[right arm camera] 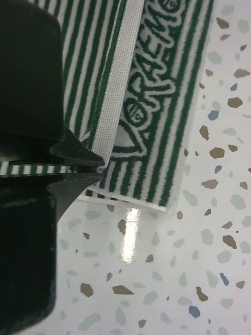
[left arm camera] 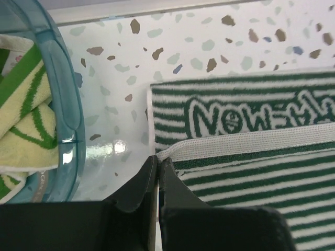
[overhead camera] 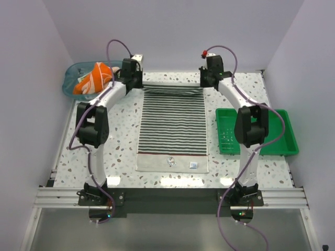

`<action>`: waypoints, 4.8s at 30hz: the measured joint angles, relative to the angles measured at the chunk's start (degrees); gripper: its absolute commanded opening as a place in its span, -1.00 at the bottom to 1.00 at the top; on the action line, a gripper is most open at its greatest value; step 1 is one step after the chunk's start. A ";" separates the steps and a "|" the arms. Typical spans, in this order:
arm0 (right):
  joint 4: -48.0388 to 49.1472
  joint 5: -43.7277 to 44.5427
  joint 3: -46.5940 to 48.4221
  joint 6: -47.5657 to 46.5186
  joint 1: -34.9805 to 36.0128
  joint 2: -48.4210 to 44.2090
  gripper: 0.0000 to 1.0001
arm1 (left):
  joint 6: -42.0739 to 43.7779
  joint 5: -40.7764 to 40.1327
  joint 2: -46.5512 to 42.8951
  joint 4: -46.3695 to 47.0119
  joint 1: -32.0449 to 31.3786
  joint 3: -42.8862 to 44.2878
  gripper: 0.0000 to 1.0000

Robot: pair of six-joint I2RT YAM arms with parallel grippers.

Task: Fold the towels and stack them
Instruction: Fold the towel

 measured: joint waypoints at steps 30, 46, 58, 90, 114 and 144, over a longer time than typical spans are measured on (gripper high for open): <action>-25.86 -15.41 -39.78 6.54 3.23 -50.62 -1.00 | -13.57 10.47 -51.60 -23.15 -4.61 -40.26 -1.00; -27.74 -19.26 -50.64 11.34 3.87 -51.28 -1.00 | -15.72 13.86 -49.68 -26.53 -4.94 -46.51 -1.00; -20.37 -19.02 -60.72 15.39 3.85 -45.29 -1.00 | -19.45 16.09 -42.34 -21.81 -6.84 -56.37 -1.00; -18.71 -4.28 -39.47 13.62 7.78 -17.57 -1.00 | -19.08 9.92 -21.79 -15.76 -4.24 -40.15 -1.00; -19.80 2.08 -28.11 8.46 6.62 -29.62 -1.00 | -17.18 3.02 -31.41 -21.07 -4.24 -27.02 -1.00; -8.13 -4.42 -53.53 13.55 6.99 -32.48 -0.81 | -18.91 8.20 -34.53 -11.23 -7.72 -51.93 -0.77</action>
